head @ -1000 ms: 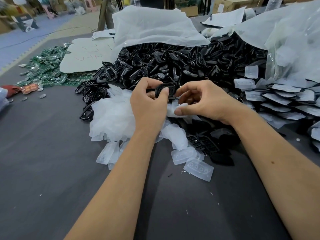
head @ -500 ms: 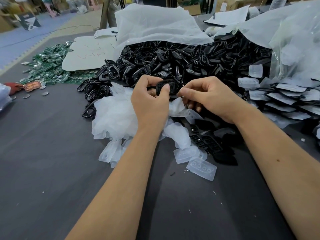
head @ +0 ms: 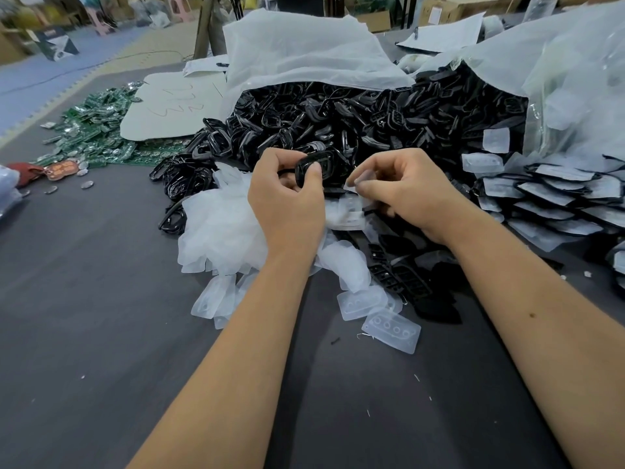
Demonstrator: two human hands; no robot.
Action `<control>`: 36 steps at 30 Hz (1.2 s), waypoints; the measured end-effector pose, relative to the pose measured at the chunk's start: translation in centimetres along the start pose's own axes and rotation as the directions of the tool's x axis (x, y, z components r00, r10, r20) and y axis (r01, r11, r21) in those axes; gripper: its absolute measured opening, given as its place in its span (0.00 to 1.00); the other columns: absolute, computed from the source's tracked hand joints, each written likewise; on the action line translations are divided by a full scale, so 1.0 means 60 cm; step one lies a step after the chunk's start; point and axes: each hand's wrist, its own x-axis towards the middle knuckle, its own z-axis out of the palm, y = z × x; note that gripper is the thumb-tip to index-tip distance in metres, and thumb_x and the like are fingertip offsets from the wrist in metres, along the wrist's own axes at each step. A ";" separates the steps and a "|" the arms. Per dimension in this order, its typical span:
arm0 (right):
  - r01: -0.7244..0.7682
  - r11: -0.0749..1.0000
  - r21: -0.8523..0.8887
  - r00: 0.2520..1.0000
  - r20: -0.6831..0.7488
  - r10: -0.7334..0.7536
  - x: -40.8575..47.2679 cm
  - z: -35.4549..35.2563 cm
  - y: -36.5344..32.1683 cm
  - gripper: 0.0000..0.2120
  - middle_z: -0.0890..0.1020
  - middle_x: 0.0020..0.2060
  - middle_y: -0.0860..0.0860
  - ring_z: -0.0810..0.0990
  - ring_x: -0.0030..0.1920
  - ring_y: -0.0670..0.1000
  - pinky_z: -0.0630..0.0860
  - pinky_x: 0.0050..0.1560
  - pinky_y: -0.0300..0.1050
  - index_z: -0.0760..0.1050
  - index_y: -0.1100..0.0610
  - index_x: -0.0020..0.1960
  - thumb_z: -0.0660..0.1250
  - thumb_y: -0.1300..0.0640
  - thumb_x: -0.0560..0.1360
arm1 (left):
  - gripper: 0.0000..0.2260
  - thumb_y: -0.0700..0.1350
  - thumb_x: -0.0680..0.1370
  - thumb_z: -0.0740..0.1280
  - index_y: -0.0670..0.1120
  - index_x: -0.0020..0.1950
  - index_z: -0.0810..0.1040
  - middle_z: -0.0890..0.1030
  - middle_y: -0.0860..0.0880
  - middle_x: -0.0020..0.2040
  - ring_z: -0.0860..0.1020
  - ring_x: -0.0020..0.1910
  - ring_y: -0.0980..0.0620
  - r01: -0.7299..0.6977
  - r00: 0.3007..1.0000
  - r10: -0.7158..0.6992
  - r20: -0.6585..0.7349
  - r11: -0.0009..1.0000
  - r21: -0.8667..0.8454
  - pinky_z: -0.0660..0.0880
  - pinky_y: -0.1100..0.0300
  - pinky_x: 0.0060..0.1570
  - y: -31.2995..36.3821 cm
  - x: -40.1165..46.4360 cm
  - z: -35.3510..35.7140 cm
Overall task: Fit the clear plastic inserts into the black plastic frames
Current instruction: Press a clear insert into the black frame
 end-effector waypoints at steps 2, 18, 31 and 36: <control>0.006 0.997 0.075 1.000 -0.021 -0.004 0.000 -0.001 0.003 0.05 0.79 0.36 0.48 0.74 0.37 0.47 0.71 0.33 0.35 0.87 0.53 0.48 0.73 0.61 0.79 | 0.05 0.39 0.77 0.73 0.46 0.48 0.78 0.82 0.44 0.47 0.81 0.43 0.39 0.000 1.000 0.000 0.003 1.000 -0.001 0.80 0.43 0.47 0.000 0.000 0.000; 0.110 0.885 0.452 0.968 -0.250 0.007 -0.001 0.002 -0.009 0.05 0.86 0.37 0.54 0.84 0.36 0.51 0.75 0.31 0.39 0.82 0.57 0.43 0.78 0.64 0.74 | 0.06 0.36 0.76 0.74 0.43 0.46 0.78 0.81 0.47 0.40 0.81 0.35 0.44 0.031 0.985 -0.003 0.175 0.987 -0.158 0.82 0.46 0.40 -0.010 0.003 0.004; 0.131 0.967 0.220 0.934 -0.354 -0.046 -0.003 0.037 -0.018 0.09 0.84 0.32 0.49 0.80 0.30 0.44 0.75 0.30 0.35 0.81 0.56 0.38 0.81 0.60 0.71 | 0.09 0.29 0.78 0.70 0.42 0.45 0.78 0.77 0.47 0.35 0.75 0.30 0.56 0.286 0.935 -0.159 0.317 0.867 -0.408 0.75 0.63 0.35 -0.005 0.001 0.010; 0.088 0.954 0.286 0.933 -0.359 0.021 -0.007 0.041 -0.021 0.08 0.85 0.33 0.51 0.84 0.32 0.50 0.76 0.26 0.40 0.80 0.62 0.41 0.79 0.63 0.73 | 0.09 0.32 0.81 0.69 0.44 0.44 0.80 0.79 0.42 0.40 0.78 0.39 0.46 0.334 0.918 -0.190 0.347 0.843 -0.423 0.77 0.59 0.40 -0.003 0.001 0.009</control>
